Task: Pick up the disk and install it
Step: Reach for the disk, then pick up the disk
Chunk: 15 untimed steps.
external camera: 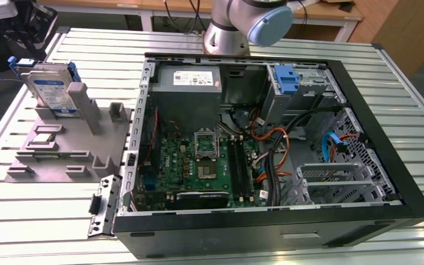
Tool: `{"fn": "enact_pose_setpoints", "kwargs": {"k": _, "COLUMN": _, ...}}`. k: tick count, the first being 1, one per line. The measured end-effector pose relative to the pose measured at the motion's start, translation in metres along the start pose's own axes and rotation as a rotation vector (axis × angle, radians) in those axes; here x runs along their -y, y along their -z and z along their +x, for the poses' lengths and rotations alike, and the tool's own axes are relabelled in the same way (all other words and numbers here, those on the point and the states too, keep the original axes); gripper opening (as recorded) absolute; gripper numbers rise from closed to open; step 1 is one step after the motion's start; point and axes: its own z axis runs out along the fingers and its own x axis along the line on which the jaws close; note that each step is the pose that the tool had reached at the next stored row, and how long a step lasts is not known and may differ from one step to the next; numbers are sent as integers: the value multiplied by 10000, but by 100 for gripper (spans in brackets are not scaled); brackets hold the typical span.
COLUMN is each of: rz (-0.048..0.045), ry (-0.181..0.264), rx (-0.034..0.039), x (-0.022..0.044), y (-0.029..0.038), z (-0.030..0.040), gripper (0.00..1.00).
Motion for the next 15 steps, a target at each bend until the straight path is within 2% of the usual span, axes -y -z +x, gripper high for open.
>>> {"fn": "enact_pose_setpoints", "kwargs": {"k": 5, "rz": 0, "ry": 1, "rx": 0, "x": -53, "y": -20, "z": 53, "gripper": 11}}
{"fn": "enact_pose_setpoints", "kwargs": {"k": 15, "rz": 0, "ry": 1, "rx": 1, "x": -58, "y": -47, "z": 72, "gripper": 11}}
